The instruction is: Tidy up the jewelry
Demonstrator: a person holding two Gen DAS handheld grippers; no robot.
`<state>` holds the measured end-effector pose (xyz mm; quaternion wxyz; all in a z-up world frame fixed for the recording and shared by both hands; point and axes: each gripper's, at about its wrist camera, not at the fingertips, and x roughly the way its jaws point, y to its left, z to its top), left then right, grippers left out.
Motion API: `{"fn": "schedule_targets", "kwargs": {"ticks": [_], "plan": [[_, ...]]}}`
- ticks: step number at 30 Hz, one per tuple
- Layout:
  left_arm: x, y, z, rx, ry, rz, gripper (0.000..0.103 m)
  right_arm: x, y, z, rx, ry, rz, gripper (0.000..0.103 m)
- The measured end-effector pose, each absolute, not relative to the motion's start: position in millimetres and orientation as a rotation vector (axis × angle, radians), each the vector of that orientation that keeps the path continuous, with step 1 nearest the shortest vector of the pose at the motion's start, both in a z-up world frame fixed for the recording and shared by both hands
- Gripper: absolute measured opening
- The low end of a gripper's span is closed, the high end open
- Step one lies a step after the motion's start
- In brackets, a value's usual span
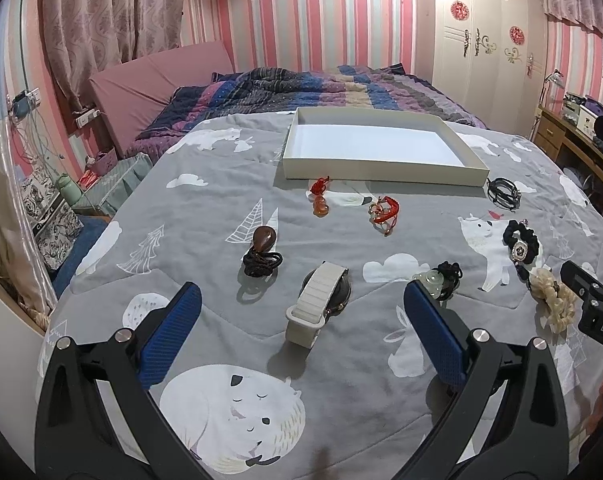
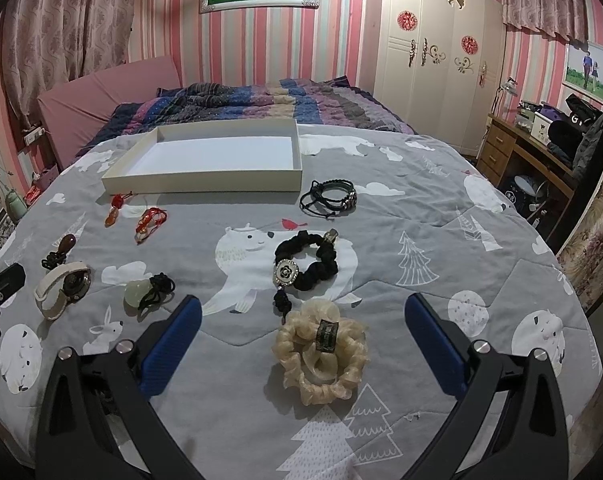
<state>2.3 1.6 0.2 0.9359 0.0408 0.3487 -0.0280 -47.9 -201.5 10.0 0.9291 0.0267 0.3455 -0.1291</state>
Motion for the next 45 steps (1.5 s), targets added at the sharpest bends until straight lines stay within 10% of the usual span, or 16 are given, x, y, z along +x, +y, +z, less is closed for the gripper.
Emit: {"fn": "schedule_targets", "kwargs": {"ticks": [45], "plan": [[21, -4, -4, 0.083, 0.728, -0.065, 0.1, -30, -201, 5, 0.036, 0.72, -0.267, 0.101]]}}
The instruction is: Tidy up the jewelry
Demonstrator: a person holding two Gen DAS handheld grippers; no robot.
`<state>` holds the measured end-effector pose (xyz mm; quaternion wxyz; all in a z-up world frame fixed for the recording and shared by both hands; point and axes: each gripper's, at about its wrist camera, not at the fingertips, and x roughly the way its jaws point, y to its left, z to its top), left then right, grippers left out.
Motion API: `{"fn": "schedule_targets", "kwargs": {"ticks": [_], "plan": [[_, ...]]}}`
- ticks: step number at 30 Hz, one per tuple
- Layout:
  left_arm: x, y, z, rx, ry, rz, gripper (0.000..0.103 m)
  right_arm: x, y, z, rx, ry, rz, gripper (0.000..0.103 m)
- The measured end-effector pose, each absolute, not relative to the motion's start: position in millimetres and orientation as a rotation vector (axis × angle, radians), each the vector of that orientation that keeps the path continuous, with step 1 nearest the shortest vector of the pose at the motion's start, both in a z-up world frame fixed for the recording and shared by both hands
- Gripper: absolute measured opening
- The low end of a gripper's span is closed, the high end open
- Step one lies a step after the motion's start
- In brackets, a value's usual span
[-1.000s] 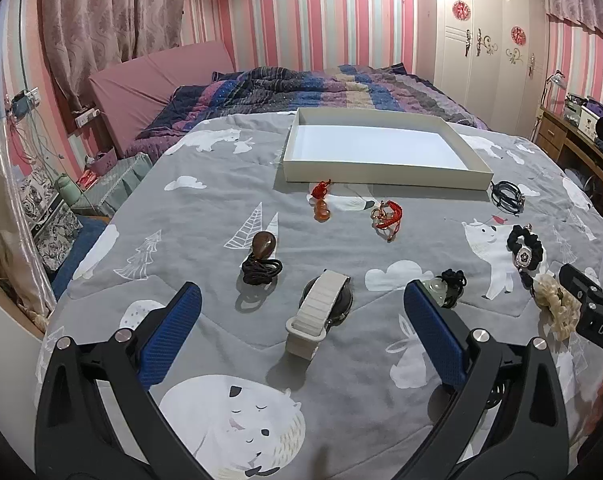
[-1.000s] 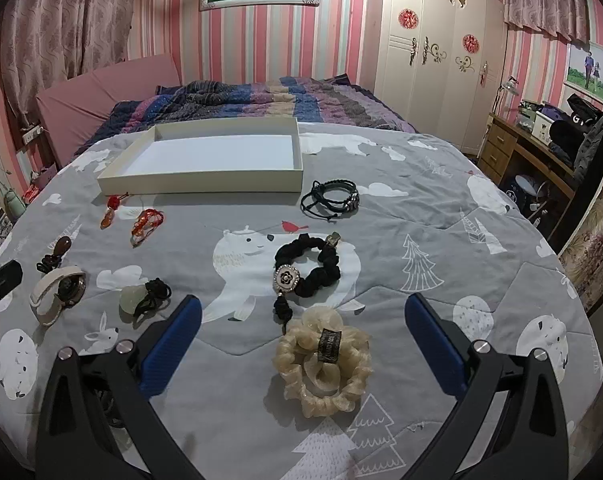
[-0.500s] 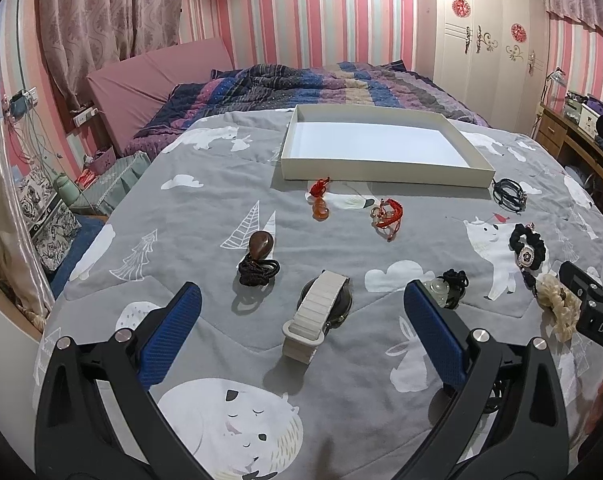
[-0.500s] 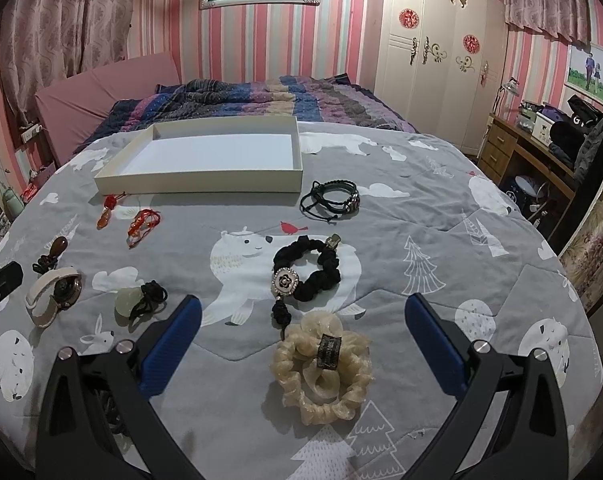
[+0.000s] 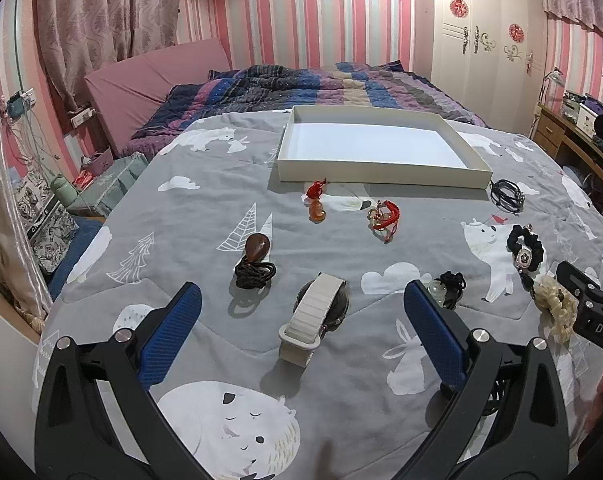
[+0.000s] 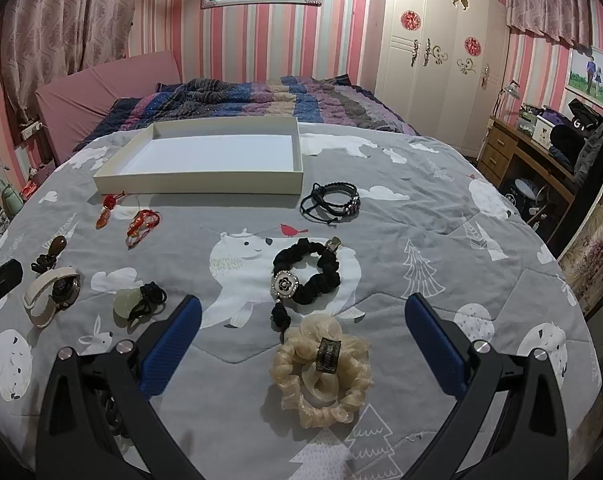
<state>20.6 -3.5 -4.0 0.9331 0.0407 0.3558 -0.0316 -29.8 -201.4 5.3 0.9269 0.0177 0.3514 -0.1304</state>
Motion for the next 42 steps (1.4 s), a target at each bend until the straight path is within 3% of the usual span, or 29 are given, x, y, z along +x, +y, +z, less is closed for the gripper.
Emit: {"fn": "schedule_targets", "kwargs": {"ticks": [42], "plan": [[31, 0, -14, 0.076, 0.772, -0.085, 0.1, -18, -206, -3, 0.03, 0.765, -0.271, 0.101]]}}
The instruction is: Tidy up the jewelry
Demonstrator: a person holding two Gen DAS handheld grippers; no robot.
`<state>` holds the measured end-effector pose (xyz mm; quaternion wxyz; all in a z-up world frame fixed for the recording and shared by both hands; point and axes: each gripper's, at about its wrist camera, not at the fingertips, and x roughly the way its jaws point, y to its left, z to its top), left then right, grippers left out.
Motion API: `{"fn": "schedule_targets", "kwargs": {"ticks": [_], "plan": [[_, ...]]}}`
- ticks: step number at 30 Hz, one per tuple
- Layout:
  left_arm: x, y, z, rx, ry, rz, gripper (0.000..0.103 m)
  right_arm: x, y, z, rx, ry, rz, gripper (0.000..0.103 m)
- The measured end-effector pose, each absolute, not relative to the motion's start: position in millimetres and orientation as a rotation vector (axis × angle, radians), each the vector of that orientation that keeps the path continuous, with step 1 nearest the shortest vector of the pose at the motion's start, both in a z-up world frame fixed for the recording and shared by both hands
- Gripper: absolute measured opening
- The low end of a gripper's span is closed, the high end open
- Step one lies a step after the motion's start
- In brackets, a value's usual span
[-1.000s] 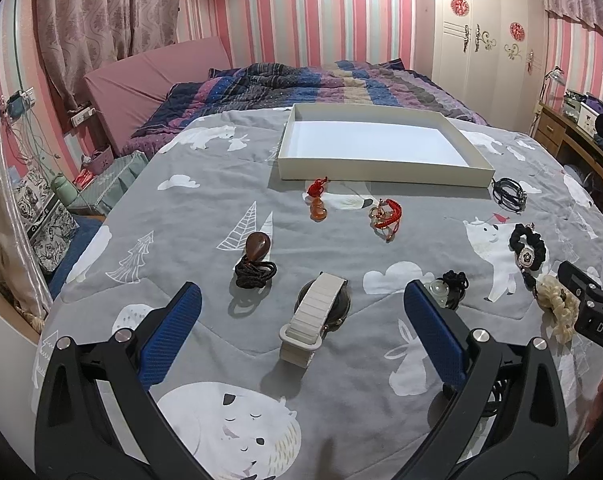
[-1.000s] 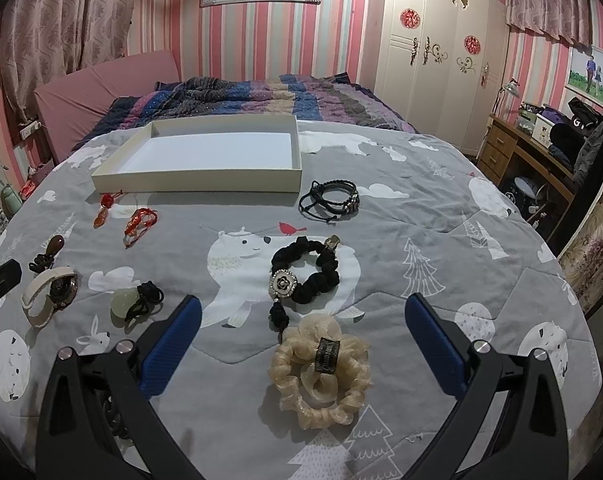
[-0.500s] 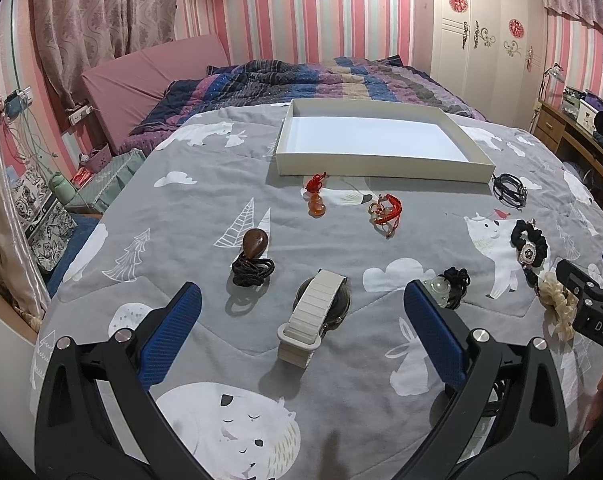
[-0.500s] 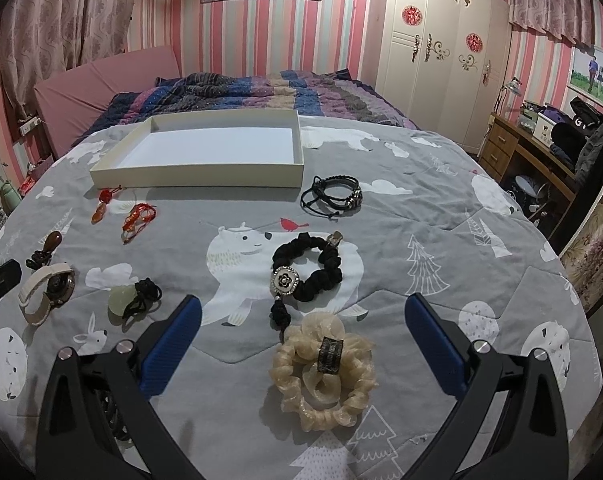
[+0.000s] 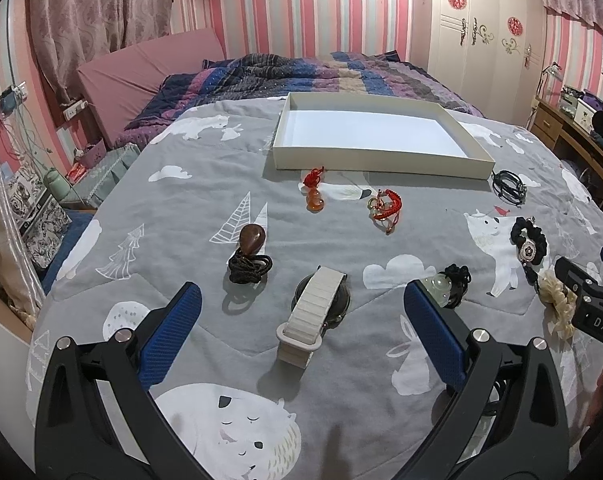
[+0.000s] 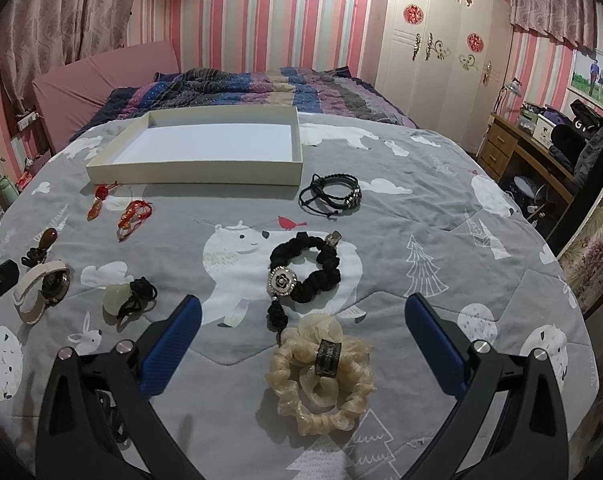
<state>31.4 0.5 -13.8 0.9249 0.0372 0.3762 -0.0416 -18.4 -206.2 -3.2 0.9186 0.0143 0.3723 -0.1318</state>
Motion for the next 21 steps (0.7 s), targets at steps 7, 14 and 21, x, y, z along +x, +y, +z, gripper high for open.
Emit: {"fn": "schedule_targets", "kwargs": {"ticks": [7, 14, 21], "plan": [[35, 2, -17, 0.093, 0.782, -0.066, 0.1, -14, -209, -7, 0.016, 0.775, -0.279, 0.101], [45, -1, -19, 0.081, 0.807, -0.098, 0.1, -11, -206, -3, 0.0, 0.727, -0.218, 0.101], [55, -7, -12, 0.099, 0.785, -0.123, 0.1, -2, -210, 14, -0.033, 0.673, -0.169, 0.101]]}}
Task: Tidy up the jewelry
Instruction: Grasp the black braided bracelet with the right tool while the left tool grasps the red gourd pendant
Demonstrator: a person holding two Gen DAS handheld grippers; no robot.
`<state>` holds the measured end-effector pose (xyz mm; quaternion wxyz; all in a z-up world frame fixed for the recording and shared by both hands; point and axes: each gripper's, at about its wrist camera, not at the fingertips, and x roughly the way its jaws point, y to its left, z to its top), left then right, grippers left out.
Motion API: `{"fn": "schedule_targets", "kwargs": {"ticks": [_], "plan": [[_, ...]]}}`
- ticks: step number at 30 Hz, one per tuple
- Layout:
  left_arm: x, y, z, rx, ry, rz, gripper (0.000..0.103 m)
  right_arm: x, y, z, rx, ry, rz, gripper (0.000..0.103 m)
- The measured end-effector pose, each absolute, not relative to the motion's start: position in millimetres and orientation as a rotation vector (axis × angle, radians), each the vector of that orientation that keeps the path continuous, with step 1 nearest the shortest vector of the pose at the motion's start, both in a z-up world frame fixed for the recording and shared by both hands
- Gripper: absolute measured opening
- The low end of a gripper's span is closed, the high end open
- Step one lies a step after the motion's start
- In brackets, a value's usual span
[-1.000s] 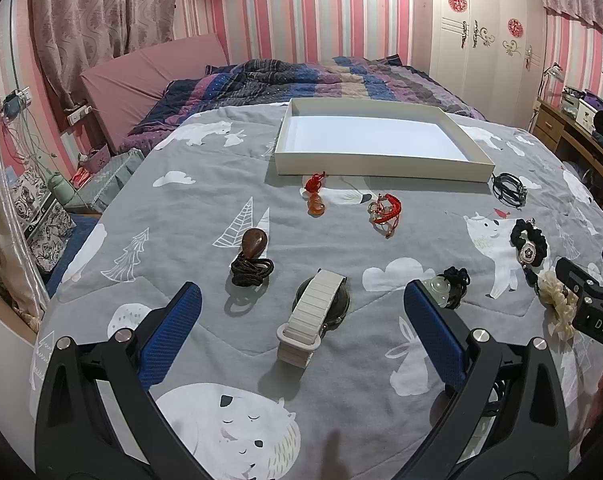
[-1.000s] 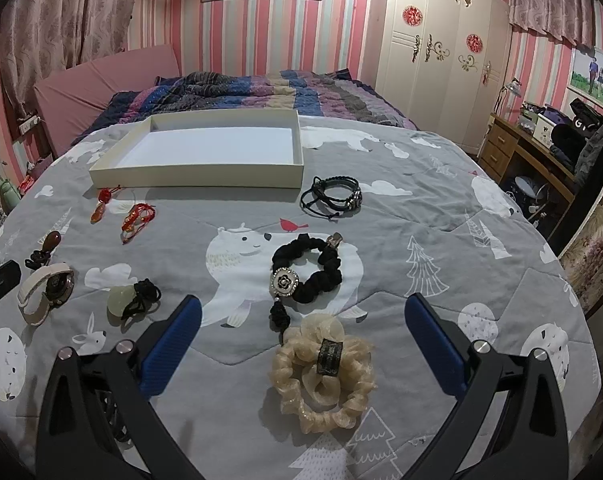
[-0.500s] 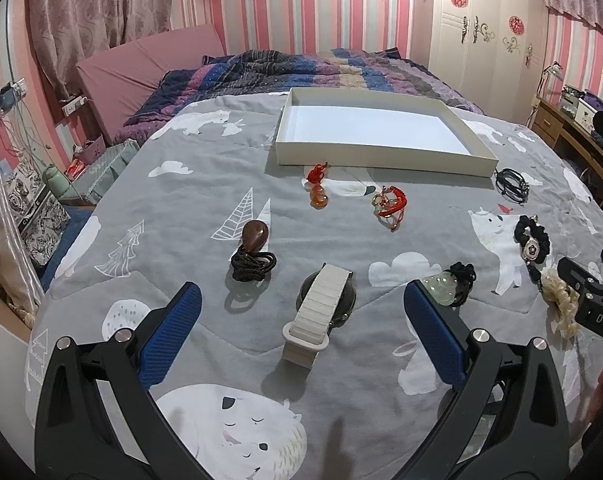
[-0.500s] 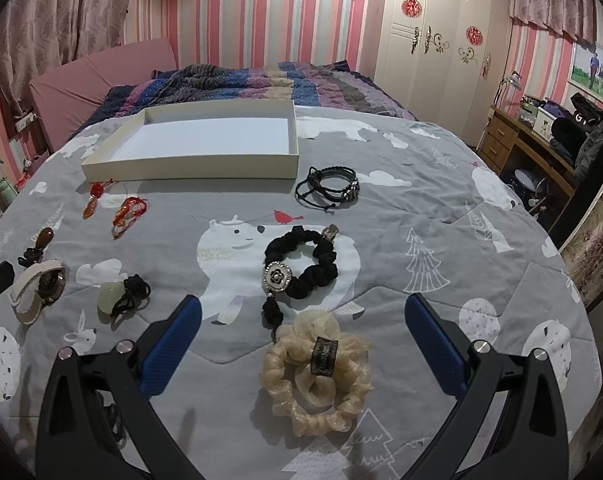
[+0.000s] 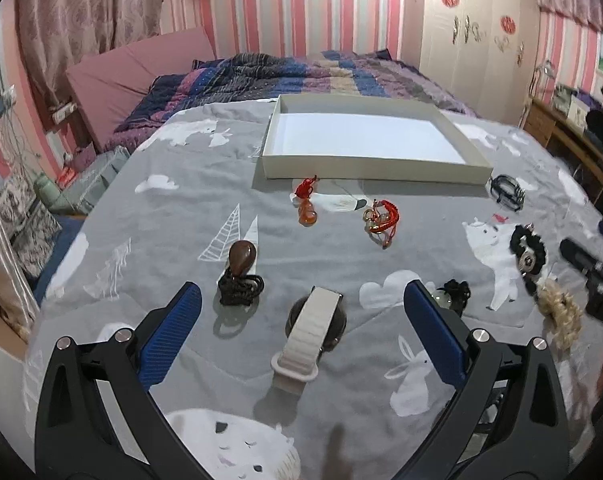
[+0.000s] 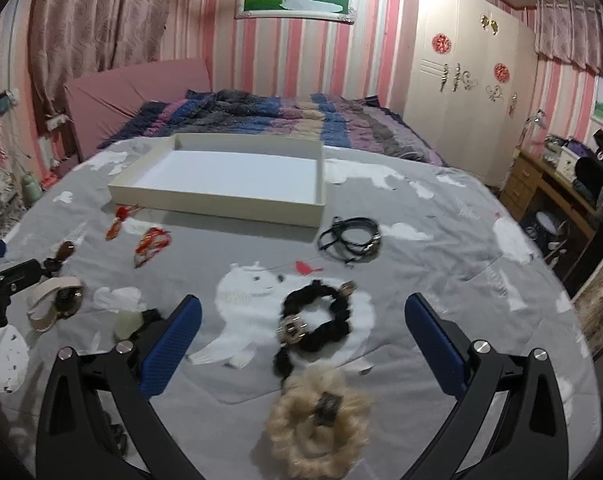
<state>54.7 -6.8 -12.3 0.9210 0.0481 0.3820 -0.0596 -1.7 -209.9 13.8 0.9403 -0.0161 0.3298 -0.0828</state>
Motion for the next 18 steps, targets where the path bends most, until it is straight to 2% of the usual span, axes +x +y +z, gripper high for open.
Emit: {"fn": "schedule_targets", "kwargs": {"ticks": [18], "plan": [[103, -6, -20, 0.102, 0.856, -0.138, 0.1, 40, -226, 2, 0.006, 0.805, -0.193, 0.101]]}}
